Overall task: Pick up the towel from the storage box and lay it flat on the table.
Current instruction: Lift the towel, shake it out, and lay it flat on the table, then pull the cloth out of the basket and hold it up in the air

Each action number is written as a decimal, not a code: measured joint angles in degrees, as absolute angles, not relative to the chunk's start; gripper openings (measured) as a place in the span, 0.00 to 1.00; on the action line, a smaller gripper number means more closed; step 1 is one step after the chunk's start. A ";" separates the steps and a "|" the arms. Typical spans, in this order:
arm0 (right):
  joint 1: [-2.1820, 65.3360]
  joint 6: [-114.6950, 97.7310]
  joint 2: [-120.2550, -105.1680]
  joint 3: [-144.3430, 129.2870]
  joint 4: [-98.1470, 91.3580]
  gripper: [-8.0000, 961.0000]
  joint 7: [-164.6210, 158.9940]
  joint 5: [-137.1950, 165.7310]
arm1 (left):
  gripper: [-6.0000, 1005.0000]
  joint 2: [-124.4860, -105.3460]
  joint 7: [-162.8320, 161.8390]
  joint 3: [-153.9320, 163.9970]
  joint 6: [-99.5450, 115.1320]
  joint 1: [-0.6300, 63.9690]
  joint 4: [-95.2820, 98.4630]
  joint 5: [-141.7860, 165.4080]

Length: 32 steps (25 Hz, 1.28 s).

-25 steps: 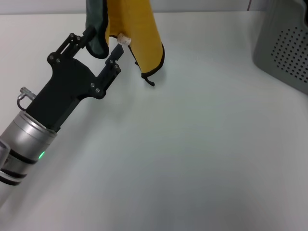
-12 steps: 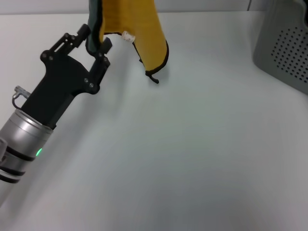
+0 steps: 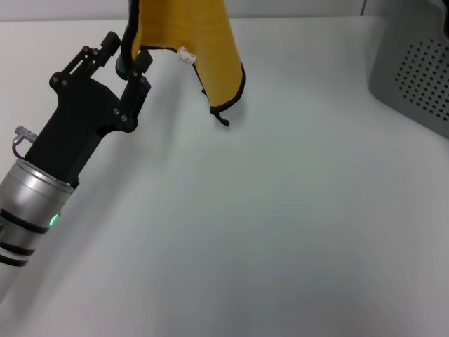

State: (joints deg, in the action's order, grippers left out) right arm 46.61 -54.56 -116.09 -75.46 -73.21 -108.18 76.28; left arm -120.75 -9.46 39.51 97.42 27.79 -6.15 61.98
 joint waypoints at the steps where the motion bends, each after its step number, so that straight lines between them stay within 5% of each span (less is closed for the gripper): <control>1: 46.44 -54.54 -116.09 -75.42 -73.33 0.02 -108.17 76.28 | 0.44 -120.75 -10.01 39.47 97.32 27.81 -6.15 61.98; 17: 43.49 -54.80 -115.94 -75.26 -74.24 0.02 -108.29 76.28 | 0.13 -120.37 -11.43 39.75 102.84 25.10 -4.37 62.92; 22: 37.22 -60.17 -115.73 -74.46 -77.25 0.02 -110.36 76.06 | 0.07 -119.52 -24.93 40.66 107.86 21.43 7.13 64.42; 26: 31.21 -67.67 -115.79 -73.73 -79.69 0.02 -112.93 74.86 | 0.02 -117.58 -49.09 40.78 108.56 18.26 23.37 66.29; 32: 26.77 -72.47 -115.42 -69.54 -80.33 0.02 -108.64 76.12 | 0.02 -111.10 -78.77 40.52 108.21 20.60 39.58 70.87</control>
